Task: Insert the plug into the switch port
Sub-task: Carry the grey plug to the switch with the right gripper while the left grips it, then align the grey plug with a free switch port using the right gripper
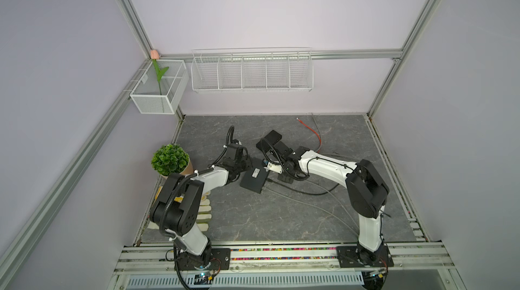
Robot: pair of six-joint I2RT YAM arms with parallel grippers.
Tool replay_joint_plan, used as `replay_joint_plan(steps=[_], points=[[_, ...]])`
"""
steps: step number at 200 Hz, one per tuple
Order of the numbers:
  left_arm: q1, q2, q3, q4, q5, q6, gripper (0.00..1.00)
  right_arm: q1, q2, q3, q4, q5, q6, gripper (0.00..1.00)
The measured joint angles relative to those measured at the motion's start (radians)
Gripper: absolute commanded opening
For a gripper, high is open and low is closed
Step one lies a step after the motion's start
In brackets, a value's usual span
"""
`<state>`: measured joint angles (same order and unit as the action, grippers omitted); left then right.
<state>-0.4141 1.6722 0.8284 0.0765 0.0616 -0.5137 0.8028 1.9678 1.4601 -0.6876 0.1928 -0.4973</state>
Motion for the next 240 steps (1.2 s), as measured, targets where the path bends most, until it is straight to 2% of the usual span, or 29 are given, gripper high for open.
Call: replay_joint_plan(steps=[88,240], points=[[0.0,0.076,0.045,-0.002,0.068,0.019,0.37,0.0,0.077,0.013,0.037,-0.035,0.007,0.07],[0.002,0.098,0.025,0.062,0.095,0.016,0.34,0.0,0.112,0.038,0.088,0.017,0.056,0.07]])
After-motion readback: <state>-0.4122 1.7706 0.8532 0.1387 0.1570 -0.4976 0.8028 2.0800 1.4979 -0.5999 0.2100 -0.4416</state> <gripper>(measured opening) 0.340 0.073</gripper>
